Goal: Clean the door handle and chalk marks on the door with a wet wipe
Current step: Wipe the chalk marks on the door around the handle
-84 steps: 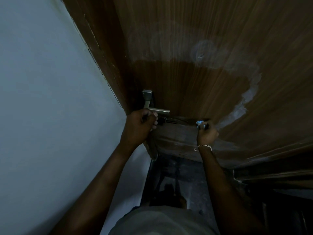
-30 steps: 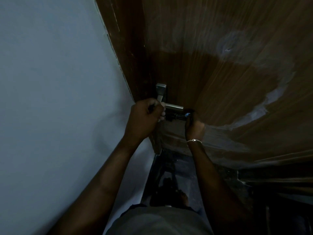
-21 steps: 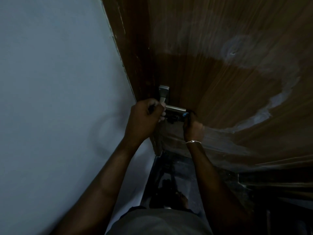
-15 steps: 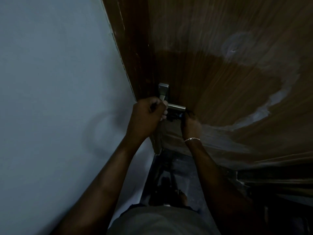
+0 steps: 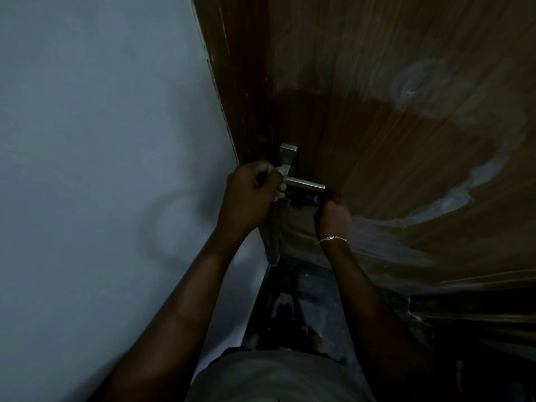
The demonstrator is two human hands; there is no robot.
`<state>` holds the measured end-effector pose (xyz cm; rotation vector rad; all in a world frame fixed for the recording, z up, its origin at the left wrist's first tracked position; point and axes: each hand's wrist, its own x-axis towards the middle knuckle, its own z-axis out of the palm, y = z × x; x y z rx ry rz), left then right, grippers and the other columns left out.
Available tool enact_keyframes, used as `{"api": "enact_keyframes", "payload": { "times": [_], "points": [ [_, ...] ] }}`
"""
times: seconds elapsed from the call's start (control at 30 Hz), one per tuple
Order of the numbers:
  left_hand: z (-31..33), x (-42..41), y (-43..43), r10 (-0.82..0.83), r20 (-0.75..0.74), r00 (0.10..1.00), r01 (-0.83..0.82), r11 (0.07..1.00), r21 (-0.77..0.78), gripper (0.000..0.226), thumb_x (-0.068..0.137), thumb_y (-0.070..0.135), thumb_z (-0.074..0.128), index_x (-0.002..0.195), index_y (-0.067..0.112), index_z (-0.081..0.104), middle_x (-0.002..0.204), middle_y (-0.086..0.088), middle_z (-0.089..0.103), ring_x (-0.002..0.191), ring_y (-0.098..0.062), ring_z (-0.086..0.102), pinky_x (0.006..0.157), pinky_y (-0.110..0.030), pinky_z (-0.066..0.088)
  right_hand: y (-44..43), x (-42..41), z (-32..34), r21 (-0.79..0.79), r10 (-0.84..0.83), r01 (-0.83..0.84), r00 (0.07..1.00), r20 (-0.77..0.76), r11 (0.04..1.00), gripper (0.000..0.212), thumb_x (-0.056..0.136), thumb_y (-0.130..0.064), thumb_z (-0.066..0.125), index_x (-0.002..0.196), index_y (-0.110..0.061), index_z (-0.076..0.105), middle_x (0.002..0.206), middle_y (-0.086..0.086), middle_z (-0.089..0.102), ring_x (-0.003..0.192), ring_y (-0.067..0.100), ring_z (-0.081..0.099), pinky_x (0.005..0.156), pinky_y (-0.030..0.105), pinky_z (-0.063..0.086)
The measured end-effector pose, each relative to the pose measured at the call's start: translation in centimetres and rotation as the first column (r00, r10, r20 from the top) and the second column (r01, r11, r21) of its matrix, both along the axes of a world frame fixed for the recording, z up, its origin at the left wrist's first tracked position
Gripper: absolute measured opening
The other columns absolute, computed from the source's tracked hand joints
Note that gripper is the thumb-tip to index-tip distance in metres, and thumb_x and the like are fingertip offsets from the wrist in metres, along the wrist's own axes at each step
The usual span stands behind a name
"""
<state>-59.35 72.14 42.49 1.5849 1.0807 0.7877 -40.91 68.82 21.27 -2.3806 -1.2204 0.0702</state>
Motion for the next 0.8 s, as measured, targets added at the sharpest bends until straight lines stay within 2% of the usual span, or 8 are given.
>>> {"api": "enact_keyframes", "payload": {
  "times": [0.1,0.23,0.3,0.37,0.43,0.57,0.67,0.8],
  "points": [
    [0.0,-0.5,0.2,0.032,0.010,0.999,-0.033,0.999,0.022,0.022,0.099,0.021,0.058,0.092,0.005,0.071,0.078,-0.004,0.072,0.071,-0.017,0.072,0.065,-0.022,0.056,0.9,-1.3,0.1,0.057,0.054,-0.052,0.998,-0.031,0.997,0.021,0.082,-0.006,0.067,0.101,-0.011,0.070,0.095,0.015,0.070,0.077,0.033,0.067,0.064,0.035,0.053],
    [0.1,-0.6,0.1,0.034,0.009,0.999,-0.034,0.999,0.025,0.020,0.099,0.022,0.059,0.092,0.007,0.071,0.077,-0.003,0.072,0.071,-0.016,0.072,0.064,-0.021,0.055,3.8,-4.6,0.4,0.076,0.226,-0.229,0.973,0.045,0.970,0.007,0.077,-0.003,0.077,0.075,-0.002,0.071,0.066,0.015,0.068,0.056,0.030,0.067,0.056,0.034,0.055],
    [0.1,-0.6,0.0,0.034,0.010,0.999,-0.034,0.999,0.029,0.019,0.099,0.022,0.059,0.092,0.009,0.070,0.077,-0.002,0.072,0.070,-0.016,0.072,0.063,-0.022,0.055,5.1,-5.6,-0.6,-0.020,0.295,-0.295,0.949,0.109,0.955,0.008,0.085,-0.012,0.070,0.084,-0.004,0.072,0.083,0.016,0.070,0.073,0.032,0.069,0.071,0.041,0.058],
    [0.2,-0.7,0.0,0.045,0.013,0.999,-0.046,0.999,0.025,0.018,0.098,0.022,0.059,0.091,0.011,0.070,0.077,-0.001,0.072,0.070,-0.016,0.072,0.064,-0.024,0.056,6.0,-6.0,-1.4,-0.186,0.344,-0.320,0.931,0.118,0.929,0.023,0.091,-0.030,0.059,0.101,-0.012,0.070,0.109,0.013,0.067,0.101,0.034,0.063,0.090,0.049,0.049],
    [0.3,-1.0,0.2,0.059,0.033,0.998,-0.060,0.998,0.013,0.017,0.098,0.022,0.059,0.091,0.011,0.071,0.078,-0.002,0.072,0.070,-0.016,0.072,0.065,-0.025,0.056,6.2,-5.8,-1.4,-0.262,0.340,-0.293,0.927,0.160,0.920,0.027,0.085,-0.033,0.065,0.104,-0.015,0.071,0.114,0.012,0.067,0.109,0.036,0.059,0.097,0.054,0.043],
    [0.5,-1.4,0.0,0.077,0.060,0.995,-0.078,0.997,0.004,0.019,0.098,0.020,0.060,0.091,0.007,0.071,0.078,-0.004,0.072,0.070,-0.016,0.071,0.064,-0.022,0.055,3.5,-4.4,-0.4,-0.171,0.233,-0.193,0.937,0.260,0.966,0.018,0.079,-0.018,0.069,0.093,-0.009,0.074,0.101,0.016,0.070,0.100,0.039,0.060,0.088,0.052,0.046],
    [0.3,-1.8,-0.1,0.073,0.064,0.995,-0.073,0.997,-0.005,0.018,0.098,0.019,0.059,0.090,0.007,0.071,0.077,-0.005,0.071,0.070,-0.015,0.071,0.063,-0.022,0.055,2.6,-4.0,-0.2,-0.193,0.177,-0.136,0.961,0.213,0.972,0.018,0.079,-0.016,0.067,0.094,-0.008,0.073,0.105,0.015,0.068,0.107,0.041,0.055,0.084,0.050,0.041],
    [0.1,-2.1,-0.1,0.084,0.059,0.995,-0.084,0.996,-0.010,0.017,0.098,0.021,0.059,0.087,0.013,0.070,0.077,-0.004,0.072,0.071,-0.017,0.072,0.065,-0.024,0.056,4.3,-6.0,0.0,-0.148,0.174,-0.151,0.972,0.155,0.977,0.012,0.077,-0.013,0.074,0.080,-0.002,0.075,0.099,0.020,0.070,0.097,0.045,0.061,0.084,0.056,0.049]
  ]
}}
